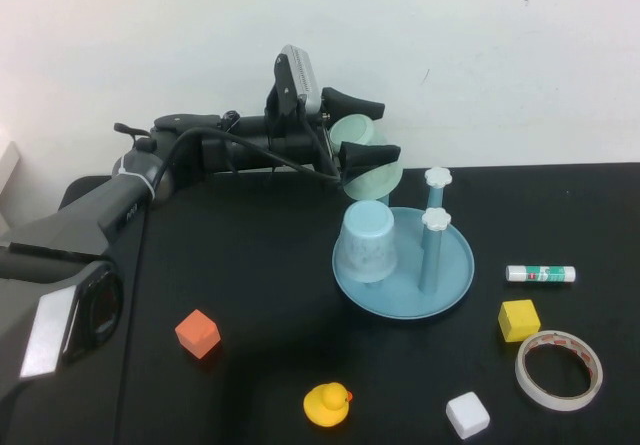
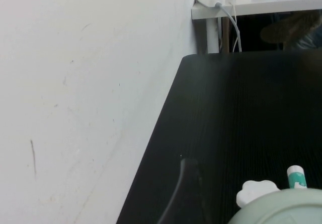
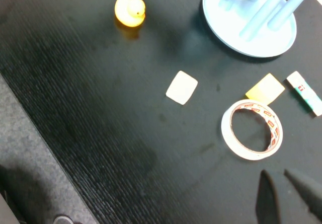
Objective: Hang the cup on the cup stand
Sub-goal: Place the cup on the cup holder
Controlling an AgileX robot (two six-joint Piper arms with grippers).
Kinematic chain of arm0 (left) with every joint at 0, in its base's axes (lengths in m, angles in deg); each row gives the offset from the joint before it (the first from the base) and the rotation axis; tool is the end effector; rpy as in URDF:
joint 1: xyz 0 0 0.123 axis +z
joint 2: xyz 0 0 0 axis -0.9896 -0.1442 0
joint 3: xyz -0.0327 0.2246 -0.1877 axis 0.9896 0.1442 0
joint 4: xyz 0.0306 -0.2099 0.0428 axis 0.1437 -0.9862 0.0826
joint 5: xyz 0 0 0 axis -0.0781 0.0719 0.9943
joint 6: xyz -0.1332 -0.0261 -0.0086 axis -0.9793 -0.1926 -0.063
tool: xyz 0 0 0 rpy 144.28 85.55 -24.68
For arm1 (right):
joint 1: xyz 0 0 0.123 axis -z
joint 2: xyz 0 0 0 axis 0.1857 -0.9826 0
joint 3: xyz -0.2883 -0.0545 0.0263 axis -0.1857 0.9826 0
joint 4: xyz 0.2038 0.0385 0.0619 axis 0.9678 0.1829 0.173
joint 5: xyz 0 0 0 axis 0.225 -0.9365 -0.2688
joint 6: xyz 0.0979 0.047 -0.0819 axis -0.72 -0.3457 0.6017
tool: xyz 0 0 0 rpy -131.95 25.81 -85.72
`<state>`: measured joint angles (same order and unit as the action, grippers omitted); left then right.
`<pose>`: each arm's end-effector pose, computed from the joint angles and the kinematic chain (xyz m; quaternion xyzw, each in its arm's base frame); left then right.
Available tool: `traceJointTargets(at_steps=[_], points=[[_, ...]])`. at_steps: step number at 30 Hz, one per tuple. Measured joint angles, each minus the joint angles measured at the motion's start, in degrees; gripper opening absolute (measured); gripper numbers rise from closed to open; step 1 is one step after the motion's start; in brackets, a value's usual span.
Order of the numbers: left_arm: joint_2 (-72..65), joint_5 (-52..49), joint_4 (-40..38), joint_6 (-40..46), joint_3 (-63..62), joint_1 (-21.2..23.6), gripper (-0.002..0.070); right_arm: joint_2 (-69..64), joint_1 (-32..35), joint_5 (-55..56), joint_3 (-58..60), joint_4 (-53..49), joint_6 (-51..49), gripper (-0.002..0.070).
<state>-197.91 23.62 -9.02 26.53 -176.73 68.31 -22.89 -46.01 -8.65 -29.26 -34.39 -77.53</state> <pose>0.5044 -0.2452 0.1887 0.4847 0.5372 -0.3945 0.5665 0.0524 0.0130 0.2618 -0.4407 0.7841 0.0561 0.4333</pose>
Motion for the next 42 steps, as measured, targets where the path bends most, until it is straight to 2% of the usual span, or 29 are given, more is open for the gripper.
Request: traceJointTargets(at_steps=[33, 36, 42], points=[[0.00, -3.15, 0.28, 2.11, -0.12, 0.56, 0.0535, 0.00, 0.00, 0.08, 0.00, 0.00, 0.00, -0.0002], [0.86, -3.15, 2.67, 0.23, -0.12, 1.04, 0.0534, 0.00, 0.00, 0.08, 0.00, 0.00, 0.00, -0.0002], [7.73, -3.78, 11.72, -9.19, -0.12, 3.33, 0.0534, 0.00, 0.00, 0.08, 0.00, 0.00, 0.00, -0.0002]])
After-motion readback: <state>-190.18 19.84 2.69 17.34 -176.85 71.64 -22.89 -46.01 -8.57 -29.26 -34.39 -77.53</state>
